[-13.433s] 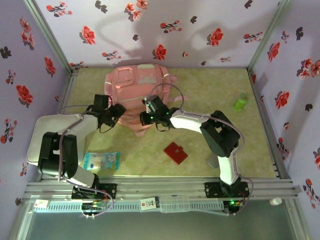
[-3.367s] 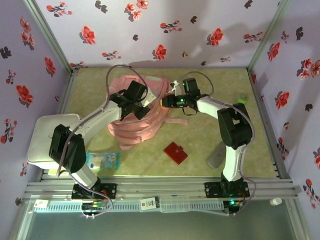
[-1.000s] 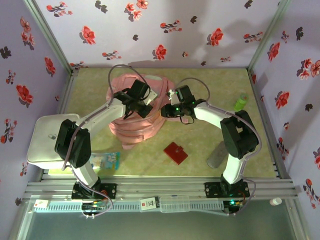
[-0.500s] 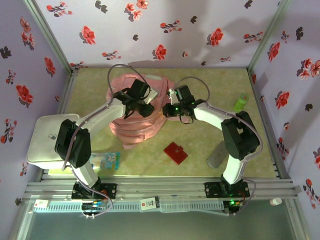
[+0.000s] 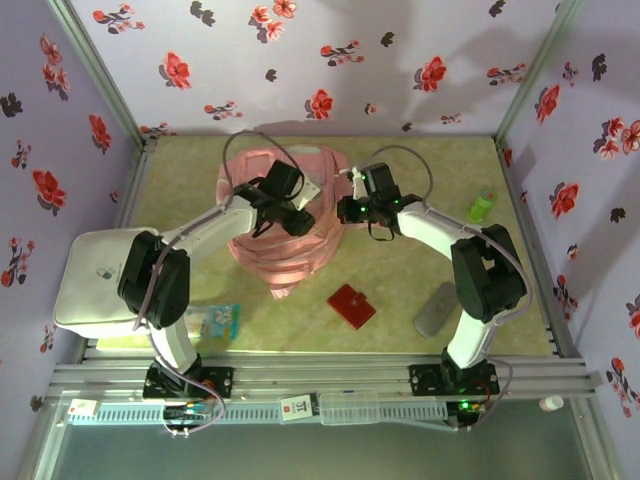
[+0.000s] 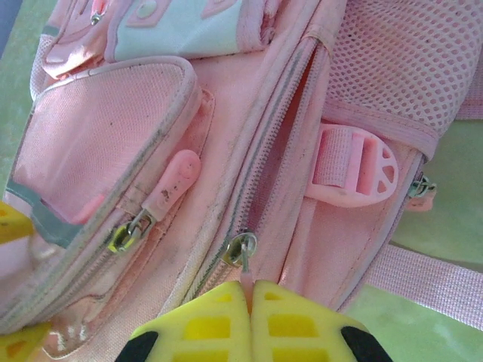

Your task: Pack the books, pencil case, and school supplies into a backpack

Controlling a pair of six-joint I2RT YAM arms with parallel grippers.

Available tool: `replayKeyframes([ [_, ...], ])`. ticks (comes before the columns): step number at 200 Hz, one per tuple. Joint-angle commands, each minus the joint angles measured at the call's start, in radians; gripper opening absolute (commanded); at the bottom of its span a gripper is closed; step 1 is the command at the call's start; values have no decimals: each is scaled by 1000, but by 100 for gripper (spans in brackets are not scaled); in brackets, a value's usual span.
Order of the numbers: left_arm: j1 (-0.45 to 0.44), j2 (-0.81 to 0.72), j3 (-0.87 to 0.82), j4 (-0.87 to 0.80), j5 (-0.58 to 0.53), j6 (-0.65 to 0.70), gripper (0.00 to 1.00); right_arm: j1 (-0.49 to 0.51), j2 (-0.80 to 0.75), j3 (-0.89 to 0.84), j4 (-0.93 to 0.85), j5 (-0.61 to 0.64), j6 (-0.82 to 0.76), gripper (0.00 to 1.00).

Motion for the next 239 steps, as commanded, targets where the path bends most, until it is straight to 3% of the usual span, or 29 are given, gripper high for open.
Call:
replayKeyframes([
  [1, 20, 39, 17, -28, -8, 43, 45, -37, 4, 39, 20, 70, 4, 0],
  [39, 28, 67, 81, -9, -8, -9, 19, -40, -5, 12, 18, 47, -22, 0],
  [70, 28, 79, 111, 62, 2, -70, 9, -38, -63, -100, 93, -56, -32, 0],
  [136, 28, 143, 196, 76, 74, -130, 8, 5, -151, -275, 269, -226, 97, 0],
  [165, 30, 149, 203, 78, 98, -150, 7, 58, -147, -324, 380, -230, 188, 0],
  [215, 52, 138, 186, 130, 209, -238, 6, 106, -80, -417, 722, -220, 402, 0],
  [239, 62, 135, 173, 135, 225, -246, 6, 104, -108, -423, 713, -180, 397, 0],
])
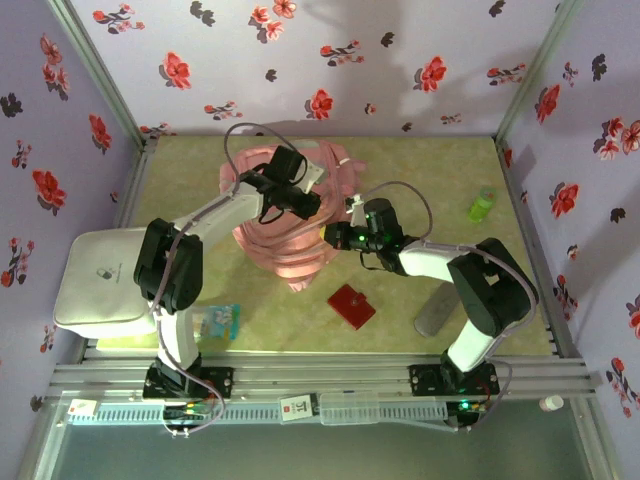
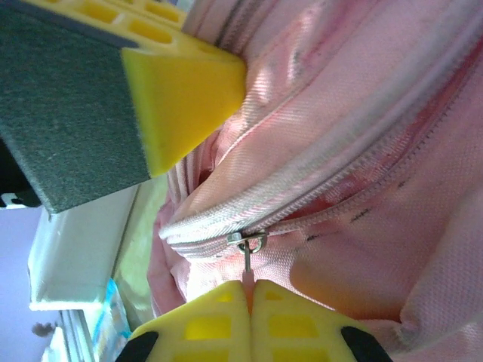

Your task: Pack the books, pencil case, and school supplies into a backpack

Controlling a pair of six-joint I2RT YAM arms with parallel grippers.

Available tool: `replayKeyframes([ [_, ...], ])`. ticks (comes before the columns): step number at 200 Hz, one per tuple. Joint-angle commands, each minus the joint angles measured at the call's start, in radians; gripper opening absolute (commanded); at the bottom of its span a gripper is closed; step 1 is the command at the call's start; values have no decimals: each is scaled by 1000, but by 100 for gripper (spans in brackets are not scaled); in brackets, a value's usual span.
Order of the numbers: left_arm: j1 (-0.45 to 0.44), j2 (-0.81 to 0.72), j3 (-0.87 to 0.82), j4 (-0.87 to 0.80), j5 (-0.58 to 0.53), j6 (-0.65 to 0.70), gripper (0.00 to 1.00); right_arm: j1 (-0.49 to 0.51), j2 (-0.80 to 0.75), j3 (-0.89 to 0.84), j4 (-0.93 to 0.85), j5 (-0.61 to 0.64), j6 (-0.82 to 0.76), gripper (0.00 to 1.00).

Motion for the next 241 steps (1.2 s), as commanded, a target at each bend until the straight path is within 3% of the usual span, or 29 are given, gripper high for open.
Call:
replayKeyframes([
  [1, 24, 11, 13, 105, 34, -53, 6, 7, -17, -10, 93, 12, 55, 0],
  [22, 30, -1, -1, 114, 39, -54, 6, -16, -72, -24, 25, 65, 46, 12],
  [40, 34, -19, -19, 126, 52, -50, 6, -54, -123, -56, 16, 101, 73, 32],
  [69, 35, -53, -60, 145, 66, -34, 6, -119, -146, -60, -20, 128, 153, 54],
  [116, 35, -118, -130, 163, 76, 25, 6, -149, -28, 71, -30, 33, 353, 60],
  [158, 35, -149, -159, 169, 92, 45, 6, -124, 93, 184, 6, 13, 407, 57],
  [241, 35, -149, -163, 170, 95, 51, 9, -95, 180, 276, 15, -45, 480, 52],
])
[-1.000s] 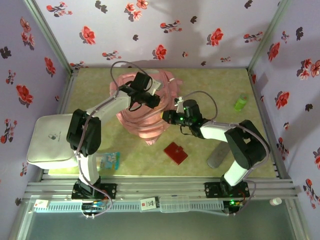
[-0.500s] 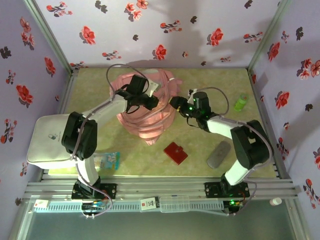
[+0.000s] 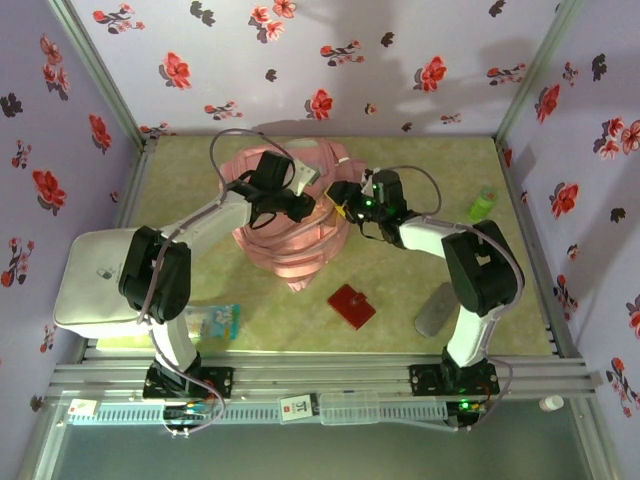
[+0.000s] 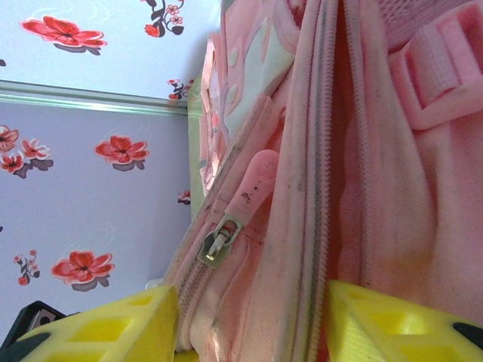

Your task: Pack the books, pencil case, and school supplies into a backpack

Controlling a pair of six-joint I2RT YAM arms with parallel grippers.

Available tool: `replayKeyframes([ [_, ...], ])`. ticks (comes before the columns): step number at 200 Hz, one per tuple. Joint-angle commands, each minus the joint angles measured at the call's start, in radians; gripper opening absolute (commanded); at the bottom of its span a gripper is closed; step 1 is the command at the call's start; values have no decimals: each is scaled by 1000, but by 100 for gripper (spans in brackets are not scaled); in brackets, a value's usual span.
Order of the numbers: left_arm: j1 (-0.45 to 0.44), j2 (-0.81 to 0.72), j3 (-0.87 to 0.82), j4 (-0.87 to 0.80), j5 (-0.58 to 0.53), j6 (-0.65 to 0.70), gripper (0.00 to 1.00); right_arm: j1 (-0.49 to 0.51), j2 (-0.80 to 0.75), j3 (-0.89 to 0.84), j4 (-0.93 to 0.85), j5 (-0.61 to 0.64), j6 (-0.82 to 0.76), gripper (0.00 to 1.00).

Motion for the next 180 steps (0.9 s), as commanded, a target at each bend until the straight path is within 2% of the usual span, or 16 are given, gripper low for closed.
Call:
replayKeyframes([
  [1, 7, -47, -6, 22, 37, 15, 9, 23, 31, 39, 21, -47, 46, 52],
  [31, 8, -58, -16, 10, 38, 15, 14, 37, 54, 61, 22, -58, 89, 54],
  [58, 42, -128, -74, 13, 45, -30, 37, 42, 79, 76, 39, -68, 131, 56],
  [92, 87, -243, -172, 39, 58, -144, 52, 55, 105, 104, 43, -89, 146, 59],
  [123, 83, -291, -196, -8, 58, -265, 57, 66, 117, 119, 49, -92, 157, 65],
  [145, 77, -310, -237, 11, 55, -367, 58, 68, 117, 96, 119, -84, 194, 66],
  [180, 32, -309, -264, 23, 48, -424, 58, 71, 139, 97, 176, -99, 242, 66],
])
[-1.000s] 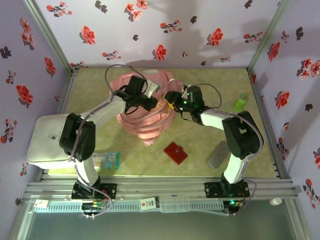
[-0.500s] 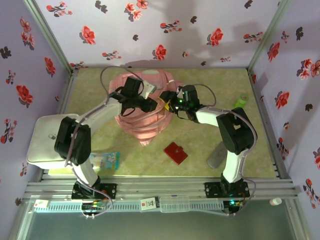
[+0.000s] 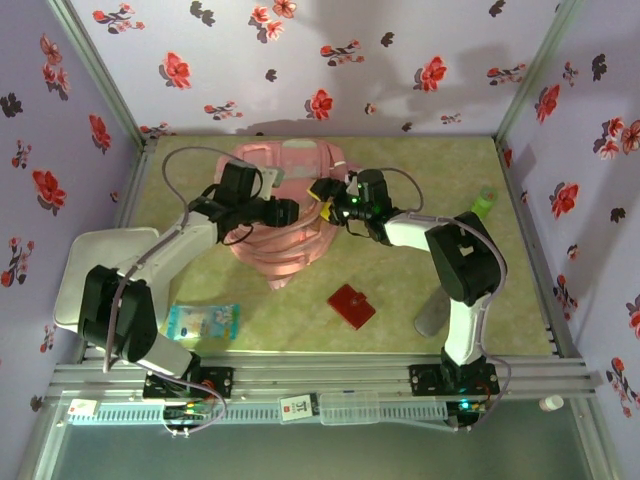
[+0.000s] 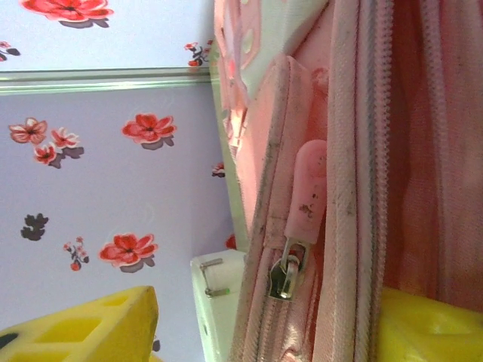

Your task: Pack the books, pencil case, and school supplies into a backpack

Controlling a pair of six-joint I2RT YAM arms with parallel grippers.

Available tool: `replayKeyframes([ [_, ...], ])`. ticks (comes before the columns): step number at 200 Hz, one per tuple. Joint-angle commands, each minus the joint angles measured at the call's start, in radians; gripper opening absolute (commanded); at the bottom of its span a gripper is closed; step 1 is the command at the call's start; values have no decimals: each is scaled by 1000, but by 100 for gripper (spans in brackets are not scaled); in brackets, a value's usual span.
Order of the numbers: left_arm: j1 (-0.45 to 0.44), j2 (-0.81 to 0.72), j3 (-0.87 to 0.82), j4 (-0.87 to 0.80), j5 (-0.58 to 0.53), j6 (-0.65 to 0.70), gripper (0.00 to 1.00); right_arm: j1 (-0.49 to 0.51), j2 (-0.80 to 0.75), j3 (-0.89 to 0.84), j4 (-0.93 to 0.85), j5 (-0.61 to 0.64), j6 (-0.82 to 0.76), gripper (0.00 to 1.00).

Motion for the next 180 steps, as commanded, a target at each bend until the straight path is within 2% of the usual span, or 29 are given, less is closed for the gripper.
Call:
replayKeyframes([
  [1, -36, -14, -16, 14, 6, -88, 58, 15, 33, 15, 89, -32, 50, 66],
  [21, -71, -3, -20, 4, -34, -134, 56, 25, 45, 37, 24, -31, 31, 62],
  [52, -128, 27, -26, -34, -155, -264, 48, 38, 54, 57, -58, -10, 7, 49],
  [71, -157, 44, -36, -31, -202, -317, 46, 39, 58, 63, -60, -10, 5, 38],
  [93, -171, 63, -48, -22, -235, -352, 40, 41, 56, 79, -77, -15, -7, 32],
  [180, -182, 144, -43, 76, -267, -358, 31, 45, 46, 87, -77, -22, -19, 29],
])
